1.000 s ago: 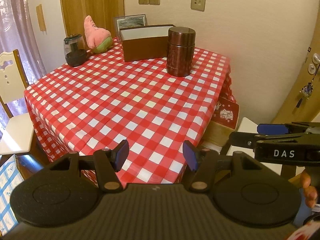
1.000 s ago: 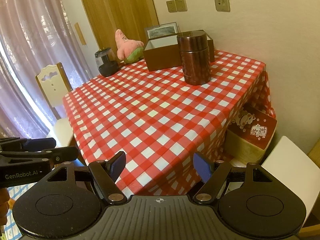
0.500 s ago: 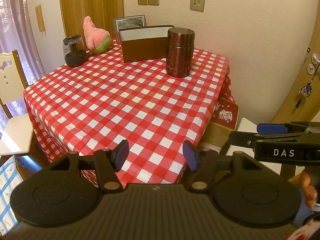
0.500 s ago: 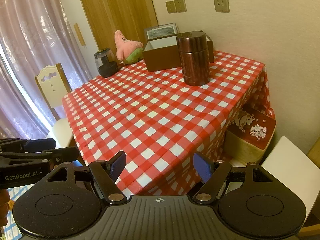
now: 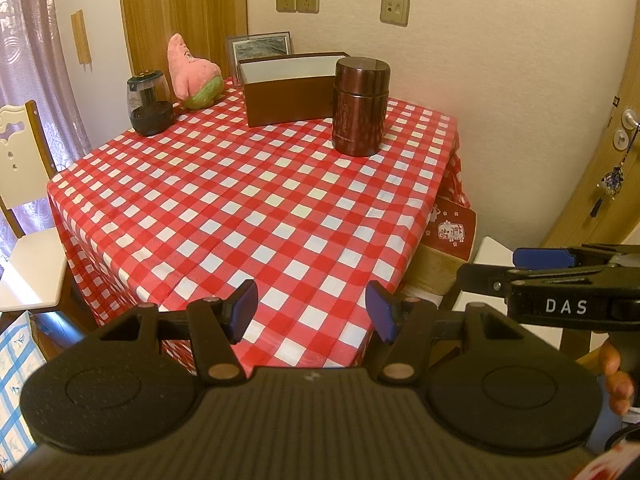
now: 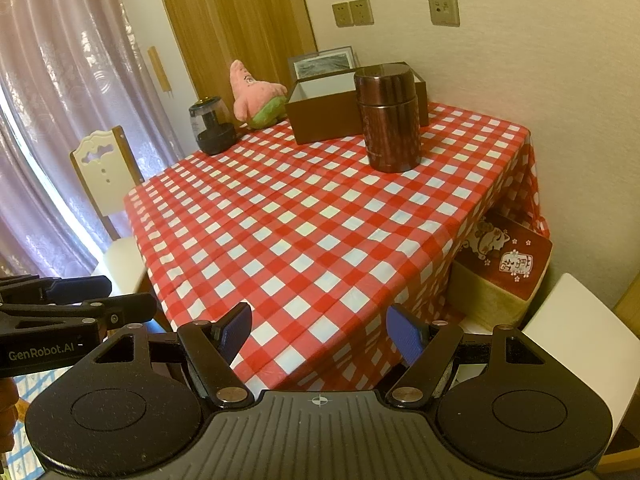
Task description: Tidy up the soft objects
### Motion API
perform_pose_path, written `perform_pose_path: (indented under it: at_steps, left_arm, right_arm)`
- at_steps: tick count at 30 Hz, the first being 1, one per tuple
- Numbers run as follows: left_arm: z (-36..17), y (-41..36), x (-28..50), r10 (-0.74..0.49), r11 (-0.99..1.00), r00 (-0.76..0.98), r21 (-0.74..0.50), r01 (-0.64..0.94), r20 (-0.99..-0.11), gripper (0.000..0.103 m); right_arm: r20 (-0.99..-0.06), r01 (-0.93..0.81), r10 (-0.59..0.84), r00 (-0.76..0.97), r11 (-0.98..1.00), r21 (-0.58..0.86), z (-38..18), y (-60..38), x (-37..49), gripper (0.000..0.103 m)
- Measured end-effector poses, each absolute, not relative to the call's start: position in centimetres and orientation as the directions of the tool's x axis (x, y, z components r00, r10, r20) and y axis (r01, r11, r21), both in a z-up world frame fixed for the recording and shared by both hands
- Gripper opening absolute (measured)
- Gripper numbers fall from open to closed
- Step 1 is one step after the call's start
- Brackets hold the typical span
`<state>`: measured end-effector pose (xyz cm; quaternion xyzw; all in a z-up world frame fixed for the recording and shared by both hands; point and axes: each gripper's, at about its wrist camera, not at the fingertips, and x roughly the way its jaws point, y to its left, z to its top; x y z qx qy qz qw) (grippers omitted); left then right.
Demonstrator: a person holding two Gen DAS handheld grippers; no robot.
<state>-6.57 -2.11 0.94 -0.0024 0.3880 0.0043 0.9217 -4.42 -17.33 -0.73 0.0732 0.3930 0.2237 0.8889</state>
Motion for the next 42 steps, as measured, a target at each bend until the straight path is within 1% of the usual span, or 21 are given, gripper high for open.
perform_pose_path:
  at_steps: [42]
  left_arm:
    - [0.94, -2.06, -6.57, 0.005, 1.0, 0.701, -0.002, -0.009, -0.713, 0.057]
  right_arm:
    - [-0.665, -0.341, 0.456, 0.592, 0.889, 0.305, -0.64, -17.06, -4.4, 0.074]
